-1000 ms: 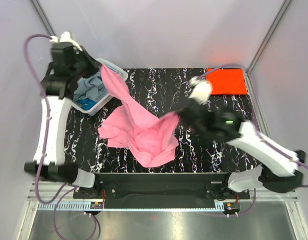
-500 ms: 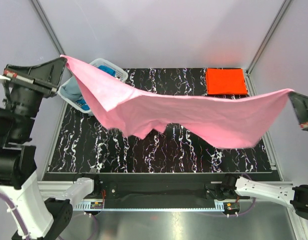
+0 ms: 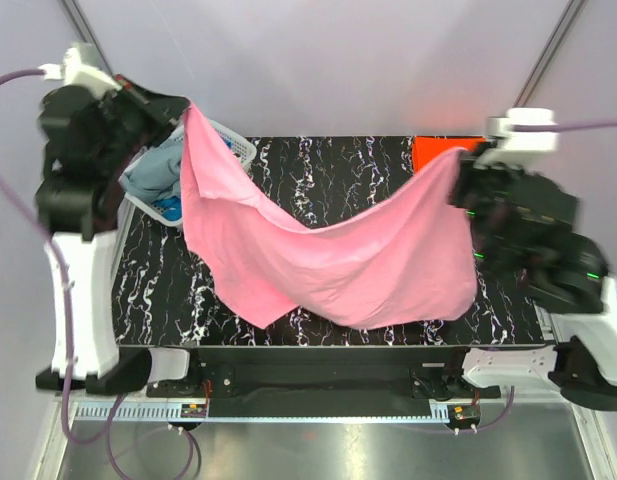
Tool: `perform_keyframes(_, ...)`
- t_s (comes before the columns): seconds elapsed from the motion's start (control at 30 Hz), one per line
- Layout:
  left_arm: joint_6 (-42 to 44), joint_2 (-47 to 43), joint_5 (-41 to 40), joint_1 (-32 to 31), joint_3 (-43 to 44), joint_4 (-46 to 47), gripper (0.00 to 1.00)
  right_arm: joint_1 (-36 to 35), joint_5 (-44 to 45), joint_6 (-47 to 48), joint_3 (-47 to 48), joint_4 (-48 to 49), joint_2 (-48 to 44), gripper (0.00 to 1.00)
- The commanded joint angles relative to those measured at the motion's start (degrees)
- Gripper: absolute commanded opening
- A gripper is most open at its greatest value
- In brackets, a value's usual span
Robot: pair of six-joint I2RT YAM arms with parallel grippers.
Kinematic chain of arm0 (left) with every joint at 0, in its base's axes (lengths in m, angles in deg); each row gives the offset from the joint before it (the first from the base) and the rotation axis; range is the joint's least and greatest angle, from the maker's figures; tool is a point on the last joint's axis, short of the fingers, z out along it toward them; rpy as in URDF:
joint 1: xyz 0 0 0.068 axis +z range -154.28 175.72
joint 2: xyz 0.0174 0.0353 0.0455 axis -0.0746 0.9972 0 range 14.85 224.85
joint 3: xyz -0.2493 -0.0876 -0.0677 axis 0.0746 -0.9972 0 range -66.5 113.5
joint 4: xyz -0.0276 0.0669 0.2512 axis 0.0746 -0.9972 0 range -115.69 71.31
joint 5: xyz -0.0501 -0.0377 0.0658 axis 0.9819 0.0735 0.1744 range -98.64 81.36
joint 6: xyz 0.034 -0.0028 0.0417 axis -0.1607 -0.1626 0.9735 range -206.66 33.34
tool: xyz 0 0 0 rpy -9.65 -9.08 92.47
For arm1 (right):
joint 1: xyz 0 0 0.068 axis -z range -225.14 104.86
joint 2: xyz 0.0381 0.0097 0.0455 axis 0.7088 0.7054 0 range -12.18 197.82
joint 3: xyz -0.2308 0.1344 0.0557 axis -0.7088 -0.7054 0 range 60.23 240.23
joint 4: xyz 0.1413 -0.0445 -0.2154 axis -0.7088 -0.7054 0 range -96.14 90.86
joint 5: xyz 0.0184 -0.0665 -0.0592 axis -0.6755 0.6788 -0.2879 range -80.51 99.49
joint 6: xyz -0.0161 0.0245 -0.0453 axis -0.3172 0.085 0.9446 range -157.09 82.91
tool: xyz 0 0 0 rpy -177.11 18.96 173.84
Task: Fold and stack the t-shirts
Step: Flatten the tshirt out
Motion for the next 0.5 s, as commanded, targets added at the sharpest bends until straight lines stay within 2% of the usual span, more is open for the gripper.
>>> perform_keyframes(0.0, 3.31, 5.41, 0.35, 0.38, 2.48, 2.23, 0.00, 0.64, 4.50, 18.16, -0.54, 20.46, 3.00, 0.00)
perform_keyframes(0.03, 3.67, 6.21, 0.26, 0.38, 2.75, 2.59, 0.00, 1.34, 3.97, 18.61, 2.78, 19.68, 5.01, 0.00)
perform_keyframes(0.1, 4.72, 7.70, -0.09, 0.38, 3.19, 2.77, 0.00, 5.62, 1.87, 15.91, 8.06, 9.88, 12.39, 0.00)
perform_keyframes(0.13, 5.25, 8.15, -0.62, 0.38, 3.89, 2.77, 0.00, 8.00, -3.02, 9.80, 13.91, 4.87, 14.94, 0.00)
perform_keyframes(0.17, 5.77, 8.50, -0.88, 0.38, 4.33, 2.68, 0.00, 11.25, -5.94, 6.25, 16.58, -4.58, 19.58, 0.00)
perform_keyframes(0.27, 8.14, 10.69, -1.68, 0.38, 6.44, 0.31, 0.00, 25.64, -18.76, -3.86, 21.79, -14.05, 25.14, 0.00)
perform_keyframes(0.3, 8.59, 11.13, -1.68, 0.38, 6.53, 0.13, 0.00, 25.69, -20.72, -3.89, 21.80, -14.77, 25.77, 0.00)
perform_keyframes(0.33, 8.94, 11.40, -1.42, 0.38, 6.62, -0.22, 0.00, 30.22, -22.74, -6.06, 22.23, -15.22, 26.21, 0.00)
perform_keyframes(0.4, 9.91, 11.75, -1.94, 0.38, 6.80, -0.83, 0.00, 33.94, -28.96, -8.01, 24.16, -16.54, 27.09, 0.00)
perform_keyframes(0.47, 10.09, 11.40, -2.73, 0.38, 8.02, -1.19, 0.00, 35.80, -30.05, -8.20, 29.42, -17.67, 28.23, 0.00)
